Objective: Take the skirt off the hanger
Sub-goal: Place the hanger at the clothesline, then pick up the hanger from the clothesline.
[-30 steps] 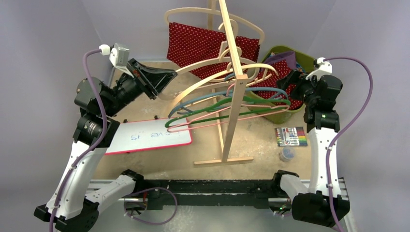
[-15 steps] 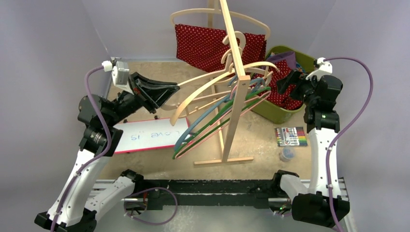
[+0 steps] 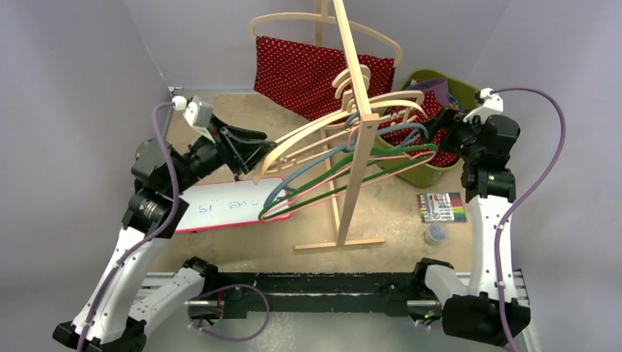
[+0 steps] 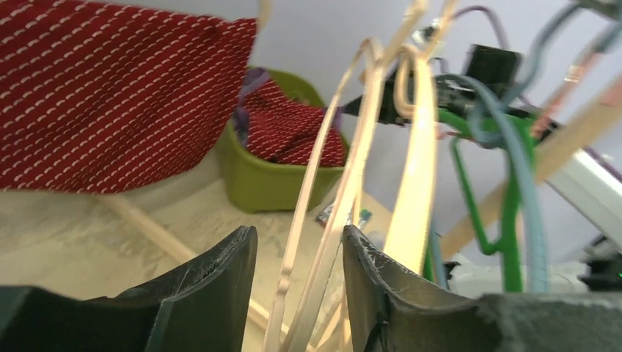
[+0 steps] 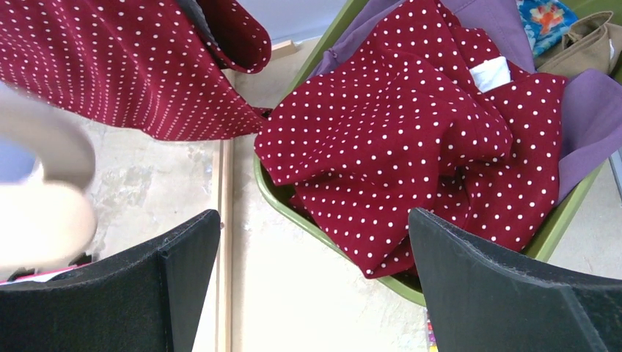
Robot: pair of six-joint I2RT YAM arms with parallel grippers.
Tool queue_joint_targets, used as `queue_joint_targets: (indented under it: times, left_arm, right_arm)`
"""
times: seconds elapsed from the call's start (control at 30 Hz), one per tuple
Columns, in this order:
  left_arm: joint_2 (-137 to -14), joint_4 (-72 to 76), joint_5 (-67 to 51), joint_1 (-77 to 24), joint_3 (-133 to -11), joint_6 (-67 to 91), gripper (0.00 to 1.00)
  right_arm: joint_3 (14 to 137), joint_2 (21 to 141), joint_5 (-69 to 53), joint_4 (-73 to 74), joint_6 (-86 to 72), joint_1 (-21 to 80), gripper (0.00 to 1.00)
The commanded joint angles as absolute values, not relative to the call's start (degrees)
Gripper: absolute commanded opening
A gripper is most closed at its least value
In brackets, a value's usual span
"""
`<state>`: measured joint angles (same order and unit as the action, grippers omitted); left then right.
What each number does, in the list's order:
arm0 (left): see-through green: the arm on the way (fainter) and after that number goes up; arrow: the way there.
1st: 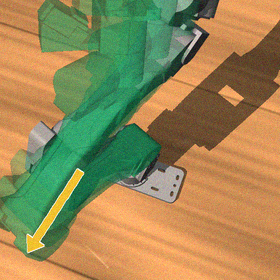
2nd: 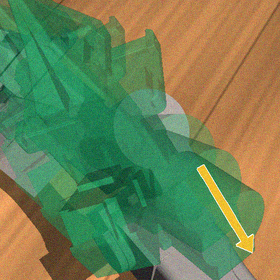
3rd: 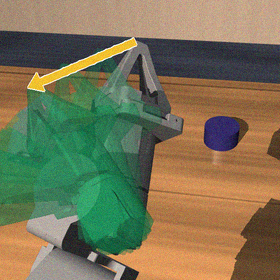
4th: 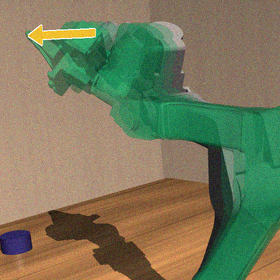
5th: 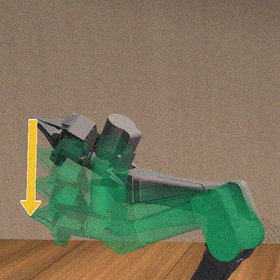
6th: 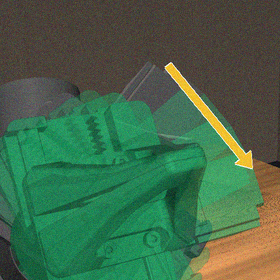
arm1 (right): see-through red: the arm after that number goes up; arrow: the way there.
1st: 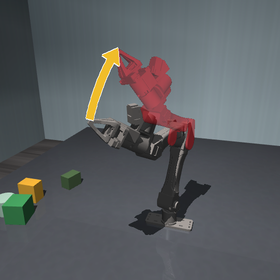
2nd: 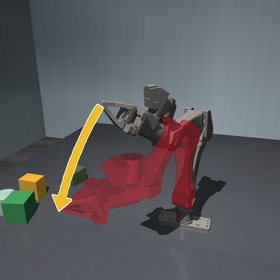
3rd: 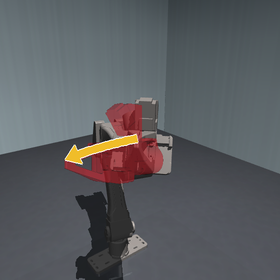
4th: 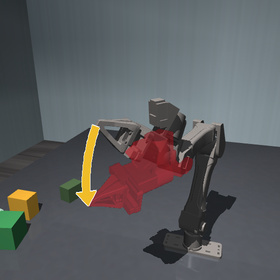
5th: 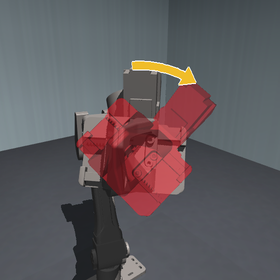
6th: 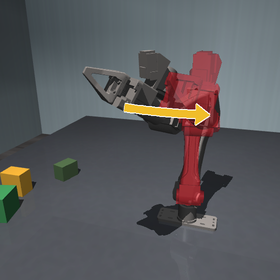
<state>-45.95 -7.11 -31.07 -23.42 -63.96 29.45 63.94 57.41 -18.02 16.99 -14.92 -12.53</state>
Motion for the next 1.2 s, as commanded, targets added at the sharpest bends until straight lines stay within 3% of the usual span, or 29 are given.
queue_joint_targets:
  times: [0.0, 0.1, 0.17, 0.57, 0.7, 0.8, 0.93, 1.17]
  left_arm:
    - [-46.79, -18.57, -15.13, -23.52, -69.14, 24.92, 0.50]
    - [-45.48, -27.01, 7.24, -23.47, -70.19, 25.81, 0.56]
    - [-45.79, -32.92, 15.34, -23.52, -71.82, 26.34, 0.59]
    - [-60.31, -36.96, 22.00, -23.07, -77.70, 29.66, 0.67]
    - [-73.16, -33.99, 15.15, -16.82, -89.01, 28.02, 0.58]
    - [-78.63, -26.22, 6.72, -10.57, -93.49, 30.12, 0.58]
    - [-83.66, -13.64, -1.09, -7.84, -97.34, 29.84, 0.96]
    - [-93.02, 4.74, -20.89, -3.77, -104.27, 30.66, 1.00]
  right_arm:
    - [64.88, 55.01, -20.12, 16.95, -13.97, -12.57, 0.99]
    - [64.56, 53.70, -19.82, 18.44, -13.49, -12.57, 0.99]
    - [63.97, 52.11, -19.97, 19.13, -13.29, -12.57, 0.99]
    - [53.49, 44.51, -27.67, 11.30, -18.15, -12.21, 0.99]
    - [51.73, 45.99, -30.19, 11.71, -18.98, -10.03, 0.99]
    - [51.33, 46.41, -31.43, 11.05, -19.61, -9.50, 0.99]
    - [51.58, 45.09, -28.66, 12.36, -18.84, -9.49, 0.99]
    - [51.95, 46.32, -28.04, 12.44, -18.47, -9.49, 0.99]
